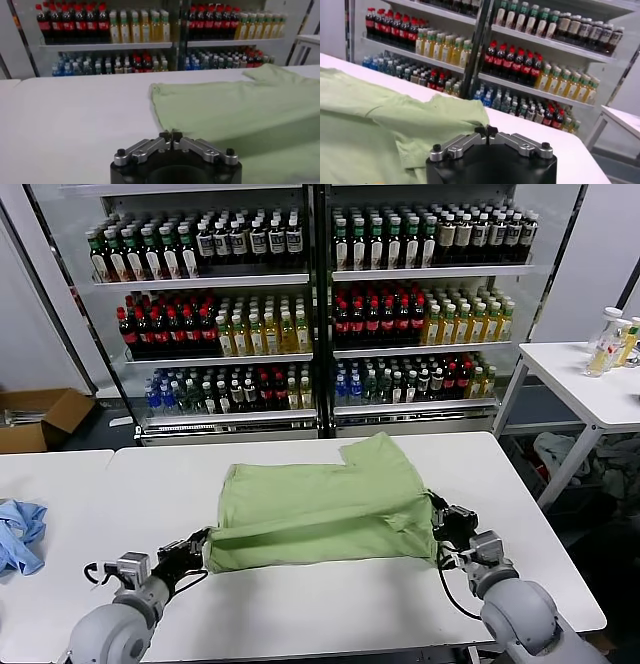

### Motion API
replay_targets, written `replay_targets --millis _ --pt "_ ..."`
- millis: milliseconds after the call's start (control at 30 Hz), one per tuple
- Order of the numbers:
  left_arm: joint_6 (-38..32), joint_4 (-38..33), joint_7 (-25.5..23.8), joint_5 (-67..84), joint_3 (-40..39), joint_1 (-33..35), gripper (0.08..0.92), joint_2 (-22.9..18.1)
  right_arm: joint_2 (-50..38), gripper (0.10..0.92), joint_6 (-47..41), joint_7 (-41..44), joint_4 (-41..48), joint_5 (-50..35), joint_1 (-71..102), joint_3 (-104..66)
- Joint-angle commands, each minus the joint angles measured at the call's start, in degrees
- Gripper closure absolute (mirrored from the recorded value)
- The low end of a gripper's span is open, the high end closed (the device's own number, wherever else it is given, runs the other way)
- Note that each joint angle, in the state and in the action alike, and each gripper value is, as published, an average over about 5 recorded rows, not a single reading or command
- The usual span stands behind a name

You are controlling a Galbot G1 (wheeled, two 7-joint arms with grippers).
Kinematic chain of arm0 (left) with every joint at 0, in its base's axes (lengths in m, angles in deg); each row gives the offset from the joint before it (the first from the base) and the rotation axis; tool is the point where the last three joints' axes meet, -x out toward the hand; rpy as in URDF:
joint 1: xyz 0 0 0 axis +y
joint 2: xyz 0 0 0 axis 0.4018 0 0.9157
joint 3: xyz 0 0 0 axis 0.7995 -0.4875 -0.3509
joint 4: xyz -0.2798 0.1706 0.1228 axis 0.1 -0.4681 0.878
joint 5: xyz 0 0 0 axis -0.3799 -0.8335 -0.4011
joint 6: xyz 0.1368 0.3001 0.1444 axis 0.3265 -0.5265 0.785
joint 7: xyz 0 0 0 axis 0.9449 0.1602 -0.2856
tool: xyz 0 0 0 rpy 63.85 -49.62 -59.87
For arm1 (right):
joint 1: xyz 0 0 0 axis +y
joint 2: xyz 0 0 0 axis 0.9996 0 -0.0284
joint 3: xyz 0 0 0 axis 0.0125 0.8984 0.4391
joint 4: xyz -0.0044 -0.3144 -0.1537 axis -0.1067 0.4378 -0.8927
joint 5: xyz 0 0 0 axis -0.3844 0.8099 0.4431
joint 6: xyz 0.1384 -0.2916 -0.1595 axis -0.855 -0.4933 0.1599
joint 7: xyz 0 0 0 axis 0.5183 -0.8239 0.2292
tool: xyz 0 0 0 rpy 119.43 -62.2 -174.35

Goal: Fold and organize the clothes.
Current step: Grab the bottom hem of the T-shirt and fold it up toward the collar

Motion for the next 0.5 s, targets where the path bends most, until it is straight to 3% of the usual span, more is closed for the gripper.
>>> replay_targets --millis 33,167,500 --pt "-0.49 3.66 -0.12 -3.03 -4.23 -3.49 0.906 -0.77 0.42 0.811 -0.75 0.58 2.33 1.28 -2.09 2.24" --pt "-1.36 1.68 -0.04 -2.98 -3.06 -0.94 0.826 -1.77 0.52 0.69 1.02 1.21 0.45 1.63 0.93 0.98" --pt "-1.72 -1.25 0.64 -2.96 0.85 5.71 0.532 -3.76 1.32 0.404 0.99 -1.64 -7.42 1.02 13.31 -6.63"
